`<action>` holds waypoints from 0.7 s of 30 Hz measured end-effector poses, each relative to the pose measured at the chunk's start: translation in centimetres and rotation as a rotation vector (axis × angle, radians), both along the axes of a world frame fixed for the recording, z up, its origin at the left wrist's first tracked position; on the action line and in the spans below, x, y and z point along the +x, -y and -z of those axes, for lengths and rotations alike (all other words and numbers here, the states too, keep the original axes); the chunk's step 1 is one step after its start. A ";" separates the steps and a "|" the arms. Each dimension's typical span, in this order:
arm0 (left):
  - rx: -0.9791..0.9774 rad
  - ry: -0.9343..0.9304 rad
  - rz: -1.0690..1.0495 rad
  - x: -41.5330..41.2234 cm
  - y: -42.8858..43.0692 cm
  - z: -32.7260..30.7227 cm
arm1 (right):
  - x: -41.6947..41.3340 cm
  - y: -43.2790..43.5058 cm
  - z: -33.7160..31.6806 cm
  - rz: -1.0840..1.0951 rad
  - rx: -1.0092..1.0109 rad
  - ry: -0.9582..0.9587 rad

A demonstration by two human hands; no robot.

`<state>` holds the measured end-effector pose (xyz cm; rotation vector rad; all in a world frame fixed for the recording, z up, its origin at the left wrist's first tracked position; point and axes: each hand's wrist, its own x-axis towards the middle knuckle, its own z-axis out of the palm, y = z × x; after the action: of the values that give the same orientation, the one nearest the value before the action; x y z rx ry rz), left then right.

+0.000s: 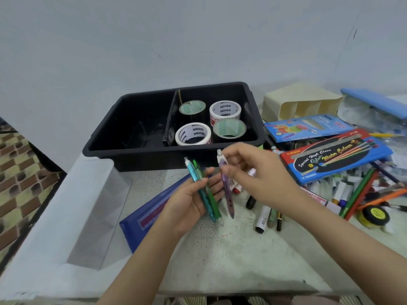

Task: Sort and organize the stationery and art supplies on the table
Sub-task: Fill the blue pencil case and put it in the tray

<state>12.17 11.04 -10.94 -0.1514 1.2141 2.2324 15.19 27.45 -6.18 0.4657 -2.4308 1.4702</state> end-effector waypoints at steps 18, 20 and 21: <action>0.030 0.057 0.068 -0.3 0.4 0.3 | 2.0 -6.4 1.3 -0.069 0.808 0.310; 0.032 0.072 0.052 -0.3 0.5 0.3 | 3.0 -6.7 1.6 -0.104 0.891 0.322; 0.029 0.078 0.048 -0.3 0.4 0.3 | 3.3 -6.7 1.8 -0.109 0.915 0.310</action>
<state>11.85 10.62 -11.27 -0.1941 1.1313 2.1812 18.54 34.17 -7.94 0.5665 -3.2850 0.3717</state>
